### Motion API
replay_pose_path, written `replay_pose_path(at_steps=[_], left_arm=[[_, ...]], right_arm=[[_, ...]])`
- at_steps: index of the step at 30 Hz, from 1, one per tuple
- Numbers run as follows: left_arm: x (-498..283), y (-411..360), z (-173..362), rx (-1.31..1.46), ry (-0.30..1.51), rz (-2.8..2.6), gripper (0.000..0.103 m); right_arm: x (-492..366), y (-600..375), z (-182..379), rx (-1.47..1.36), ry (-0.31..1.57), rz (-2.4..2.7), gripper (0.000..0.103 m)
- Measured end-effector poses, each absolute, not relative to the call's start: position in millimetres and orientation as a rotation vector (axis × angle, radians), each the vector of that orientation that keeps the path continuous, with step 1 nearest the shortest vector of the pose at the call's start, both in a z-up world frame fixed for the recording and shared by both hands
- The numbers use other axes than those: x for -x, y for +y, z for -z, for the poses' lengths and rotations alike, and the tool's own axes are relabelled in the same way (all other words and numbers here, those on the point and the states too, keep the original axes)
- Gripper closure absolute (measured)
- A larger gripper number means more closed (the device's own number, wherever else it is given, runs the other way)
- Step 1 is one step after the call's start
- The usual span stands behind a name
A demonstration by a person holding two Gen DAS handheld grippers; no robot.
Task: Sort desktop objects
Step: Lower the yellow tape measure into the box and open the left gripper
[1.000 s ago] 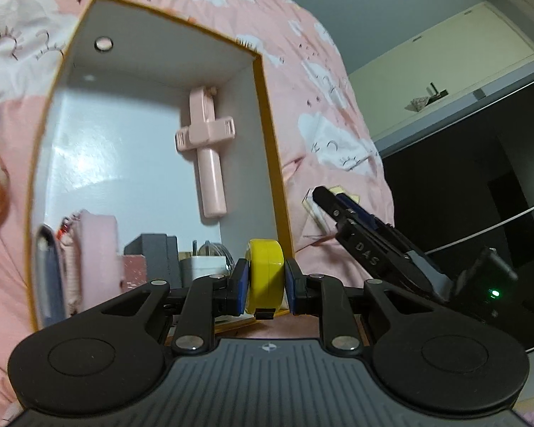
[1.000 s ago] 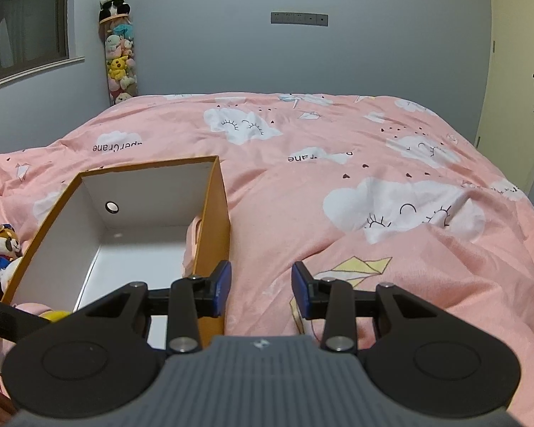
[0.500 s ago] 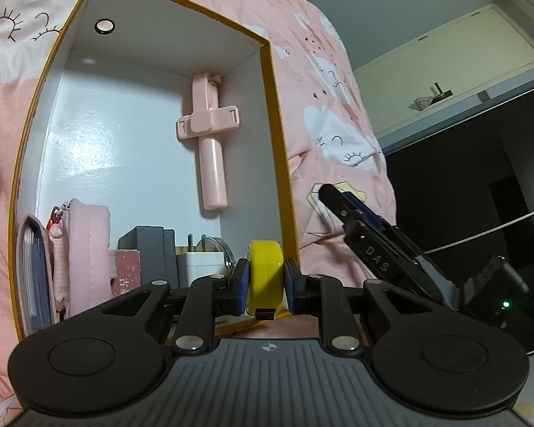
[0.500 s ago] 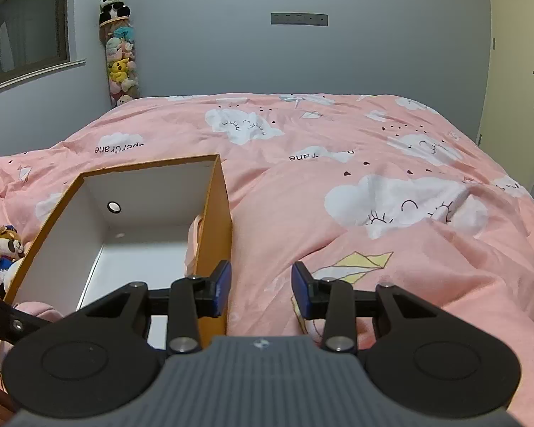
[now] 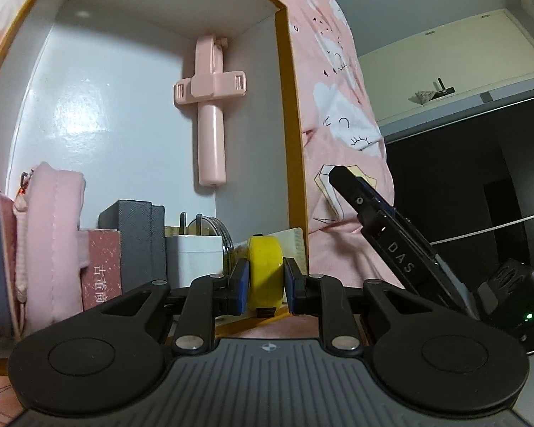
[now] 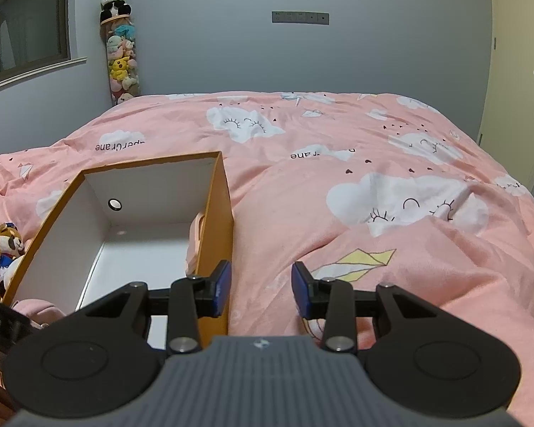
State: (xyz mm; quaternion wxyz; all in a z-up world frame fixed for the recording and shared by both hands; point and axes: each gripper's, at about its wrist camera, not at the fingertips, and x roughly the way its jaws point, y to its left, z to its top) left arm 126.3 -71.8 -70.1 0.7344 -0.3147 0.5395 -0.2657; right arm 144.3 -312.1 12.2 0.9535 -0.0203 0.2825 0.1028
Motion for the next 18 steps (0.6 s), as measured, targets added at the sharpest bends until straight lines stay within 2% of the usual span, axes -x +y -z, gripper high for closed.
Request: replay_pose_path(at_steps=[10,13,18], left_arm=[[-125,-79,65,0.593,1.197,0.55,0.079],[-118,-81,50,0.518,1.153,0.534,0.075],[-103,-79,25,0.403,1.072,0.522,0.074]], right_arm=[[-143,-312,-12,0.042,0.572,-0.209,0.064],[-142,-312,-12,0.042,0.569,-0.209,0.064],[-142,-312,-12,0.038,0.571,-0.206,0.064]])
